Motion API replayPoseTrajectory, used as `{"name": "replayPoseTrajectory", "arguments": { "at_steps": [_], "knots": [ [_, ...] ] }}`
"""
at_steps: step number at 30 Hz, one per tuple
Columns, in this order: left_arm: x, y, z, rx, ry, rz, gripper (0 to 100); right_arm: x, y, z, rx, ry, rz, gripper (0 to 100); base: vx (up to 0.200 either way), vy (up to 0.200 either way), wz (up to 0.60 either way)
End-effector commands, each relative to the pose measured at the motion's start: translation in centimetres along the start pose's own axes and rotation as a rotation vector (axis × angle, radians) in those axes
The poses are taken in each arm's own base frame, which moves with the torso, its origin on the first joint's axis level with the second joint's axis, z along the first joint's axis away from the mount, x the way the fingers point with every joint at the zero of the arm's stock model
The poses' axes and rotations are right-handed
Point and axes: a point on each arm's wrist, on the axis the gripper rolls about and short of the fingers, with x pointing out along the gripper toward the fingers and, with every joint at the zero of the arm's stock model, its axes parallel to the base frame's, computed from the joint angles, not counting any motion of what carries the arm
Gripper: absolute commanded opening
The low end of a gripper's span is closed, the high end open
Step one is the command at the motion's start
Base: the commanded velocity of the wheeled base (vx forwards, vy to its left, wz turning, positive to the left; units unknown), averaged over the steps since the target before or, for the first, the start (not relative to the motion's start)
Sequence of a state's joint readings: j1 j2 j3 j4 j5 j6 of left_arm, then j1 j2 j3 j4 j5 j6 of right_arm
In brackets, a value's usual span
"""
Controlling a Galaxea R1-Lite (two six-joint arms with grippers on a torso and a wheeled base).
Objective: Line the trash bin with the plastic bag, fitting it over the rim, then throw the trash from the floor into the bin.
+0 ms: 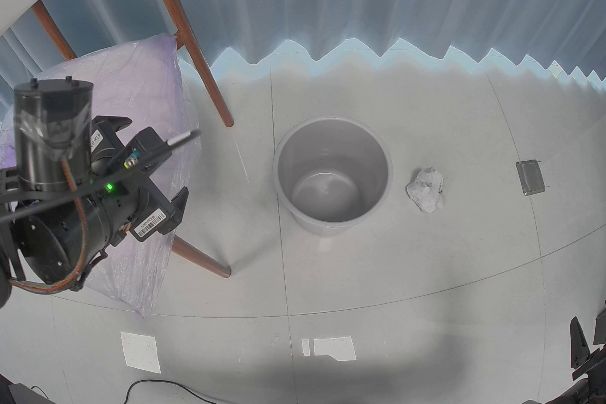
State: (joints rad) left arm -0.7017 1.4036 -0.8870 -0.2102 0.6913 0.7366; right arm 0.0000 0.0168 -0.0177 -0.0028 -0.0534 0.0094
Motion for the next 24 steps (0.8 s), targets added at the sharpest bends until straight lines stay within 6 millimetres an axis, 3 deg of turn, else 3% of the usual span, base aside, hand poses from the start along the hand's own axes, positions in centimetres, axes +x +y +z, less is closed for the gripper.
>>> {"name": "replayPoseTrajectory", "arguments": {
  "at_steps": [1, 4, 11, 24],
  "knots": [
    [2.4, -1.5, -0.4, 0.048, 0.084, 0.011, 100, 0.0, 0.0, -0.5, 0.000, 0.001, 0.000, 100, 0.000, 0.000, 0.00],
    [3.8, -2.5, 0.0, 0.034, 0.084, 0.026, 100, 0.0, 0.0, -0.5, 0.000, 0.001, 0.000, 100, 0.000, 0.000, 0.00],
    [4.7, -3.5, 0.8, 0.014, 0.046, 0.048, 100, 0.0, 0.0, -0.5, 0.000, -0.001, -0.002, 100, 0.000, 0.000, 0.00],
    [6.2, -2.2, 0.1, 0.027, 0.146, 0.141, 100, 0.0, 0.0, -0.5, 0.000, 0.001, 0.000, 100, 0.000, 0.000, 0.00]
  ]
}}
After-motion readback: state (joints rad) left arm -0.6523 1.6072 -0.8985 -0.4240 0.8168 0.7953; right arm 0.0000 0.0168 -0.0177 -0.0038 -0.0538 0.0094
